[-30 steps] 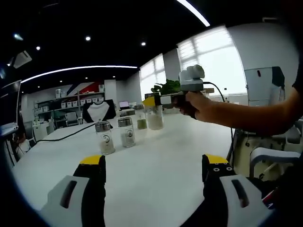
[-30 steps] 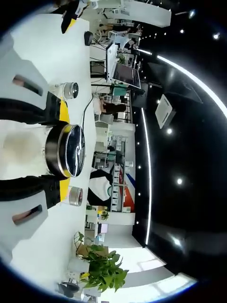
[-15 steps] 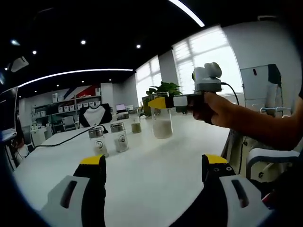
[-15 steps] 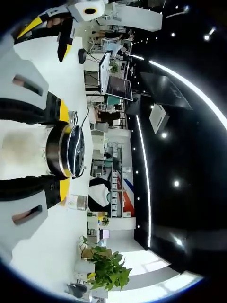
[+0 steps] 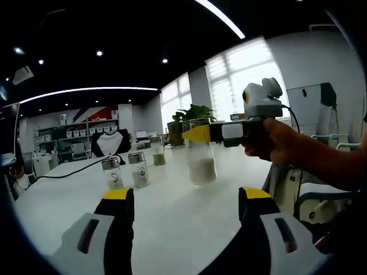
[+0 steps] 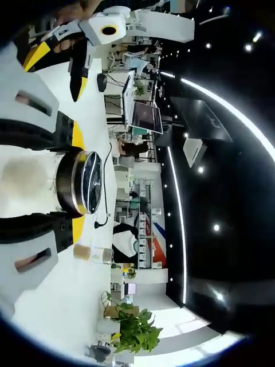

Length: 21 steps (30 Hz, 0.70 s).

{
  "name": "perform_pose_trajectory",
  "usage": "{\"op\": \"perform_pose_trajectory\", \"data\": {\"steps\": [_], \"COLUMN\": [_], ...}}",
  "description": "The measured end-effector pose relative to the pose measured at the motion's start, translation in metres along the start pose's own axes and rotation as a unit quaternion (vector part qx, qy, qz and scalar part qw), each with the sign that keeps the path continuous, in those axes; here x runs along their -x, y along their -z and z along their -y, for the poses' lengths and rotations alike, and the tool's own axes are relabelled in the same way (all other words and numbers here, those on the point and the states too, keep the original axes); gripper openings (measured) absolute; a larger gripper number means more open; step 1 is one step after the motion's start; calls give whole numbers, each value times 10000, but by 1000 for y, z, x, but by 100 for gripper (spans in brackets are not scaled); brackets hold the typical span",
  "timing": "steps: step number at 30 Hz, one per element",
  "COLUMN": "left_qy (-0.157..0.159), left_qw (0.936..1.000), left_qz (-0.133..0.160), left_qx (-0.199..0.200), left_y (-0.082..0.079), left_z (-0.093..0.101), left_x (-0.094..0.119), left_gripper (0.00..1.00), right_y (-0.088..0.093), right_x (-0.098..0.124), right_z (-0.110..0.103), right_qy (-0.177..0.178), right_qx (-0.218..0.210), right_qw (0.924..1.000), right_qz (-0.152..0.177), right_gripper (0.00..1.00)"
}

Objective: Rotate the seasoning bottle until the label or dispensing opening points toward the visible target arrow and the bottle remains upright within the marked orientation range

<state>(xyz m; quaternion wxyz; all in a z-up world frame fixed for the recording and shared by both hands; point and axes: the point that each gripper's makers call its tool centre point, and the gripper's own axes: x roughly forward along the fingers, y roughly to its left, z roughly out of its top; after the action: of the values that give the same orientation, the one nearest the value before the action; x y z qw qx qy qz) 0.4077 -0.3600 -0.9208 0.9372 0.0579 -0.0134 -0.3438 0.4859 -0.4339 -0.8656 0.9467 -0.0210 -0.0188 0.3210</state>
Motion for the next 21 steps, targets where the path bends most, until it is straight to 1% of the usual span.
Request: {"op": "perform_pose_trajectory", "data": {"steps": [1, 3, 8, 10, 12, 14, 15, 16, 17, 21], "left_qy": [-8, -15, 102, 117, 73, 3, 23, 74, 116, 262], "left_qw": [10000, 9997, 9997, 9996, 9992, 9986, 9984, 9984, 9981, 9976], "left_qz": [54, 217, 202, 248, 369, 513, 541, 566, 605, 624], "left_qx": [-36, -80, -110, -90, -96, -146, -132, -31, -34, -105], "left_y": [-2, -8, -5, -5, -7, -11, -11, -13, -14, -13], "left_z": [0, 1, 6, 7, 5, 3, 4, 4, 6, 12], "left_x": [0, 1, -2, -2, -3, -1, -1, -1, -2, -2], "left_gripper": [75, 76, 75, 74, 73, 67, 65, 66, 66, 54], "right_y": [0, 2, 3, 3, 3, 5, 5, 5, 5, 4], "right_x": [0, 0, 0, -1, -2, -1, -1, -1, -1, 1], "right_z": [-1, -11, -29, -34, -39, -44, -45, -47, -50, -59], "right_qy": [-6, -74, -257, -334, -394, -446, -466, -494, -532, -644], "right_qx": [-2, -25, -136, -154, -162, -148, -149, -145, -143, -162], "right_qw": [10000, 10000, 9996, 9993, 9991, 9989, 9988, 9987, 9985, 9978], "right_qz": [-3, -2, -2, 7, -11, -49, -57, -67, -68, -64], "right_gripper": [39, 39, 39, 39, 39, 39, 39, 39, 39, 39]}}
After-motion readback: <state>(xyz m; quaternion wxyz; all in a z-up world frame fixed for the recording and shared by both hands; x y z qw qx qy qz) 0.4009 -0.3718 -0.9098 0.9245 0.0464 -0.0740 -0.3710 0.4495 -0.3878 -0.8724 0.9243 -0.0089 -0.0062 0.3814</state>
